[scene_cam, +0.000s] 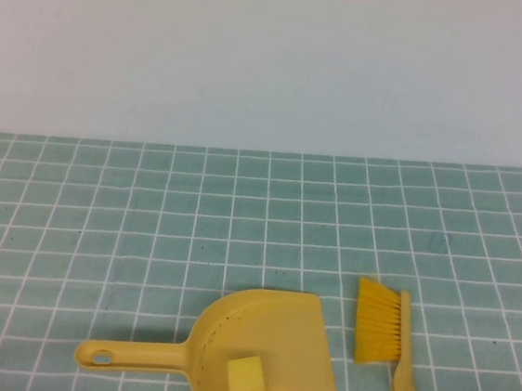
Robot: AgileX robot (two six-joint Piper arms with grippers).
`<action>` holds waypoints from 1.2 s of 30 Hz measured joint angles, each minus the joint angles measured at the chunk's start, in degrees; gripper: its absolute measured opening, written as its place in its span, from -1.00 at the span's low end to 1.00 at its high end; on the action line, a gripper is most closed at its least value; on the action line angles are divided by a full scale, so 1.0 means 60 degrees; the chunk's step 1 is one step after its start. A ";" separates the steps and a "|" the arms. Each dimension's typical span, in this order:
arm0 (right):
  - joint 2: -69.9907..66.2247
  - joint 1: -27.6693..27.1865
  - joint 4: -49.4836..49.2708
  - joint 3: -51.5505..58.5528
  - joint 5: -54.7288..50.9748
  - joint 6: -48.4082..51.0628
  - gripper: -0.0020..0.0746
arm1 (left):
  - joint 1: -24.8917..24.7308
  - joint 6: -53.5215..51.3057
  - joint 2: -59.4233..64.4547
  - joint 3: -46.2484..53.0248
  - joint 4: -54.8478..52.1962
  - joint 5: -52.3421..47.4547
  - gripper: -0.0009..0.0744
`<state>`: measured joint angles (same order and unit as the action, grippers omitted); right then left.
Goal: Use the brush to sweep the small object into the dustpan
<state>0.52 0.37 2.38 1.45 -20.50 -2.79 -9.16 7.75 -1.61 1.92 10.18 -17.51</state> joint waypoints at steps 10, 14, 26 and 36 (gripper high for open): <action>0.0000 0.0000 0.0000 0.0000 -0.0021 0.0466 -0.95 | 0.0000 0.0000 0.0000 0.0000 0.0000 0.0000 -0.98; 0.0000 0.0000 0.0000 0.0000 -0.0037 0.0466 -0.95 | 0.0000 0.0000 0.0000 0.0000 0.0000 0.0000 -0.98; 0.0000 0.0000 0.0000 0.0000 -0.0037 0.0466 -0.95 | 0.0000 0.0000 0.0000 0.0000 0.0000 0.0000 -0.98; 0.0000 0.0000 0.0000 0.0000 -0.0037 0.0466 -0.95 | 0.0000 0.0000 0.0000 0.0000 0.0000 0.0000 -0.98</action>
<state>0.52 0.37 2.38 1.45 -20.72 0.00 -9.16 7.75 -1.61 1.92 10.18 -17.51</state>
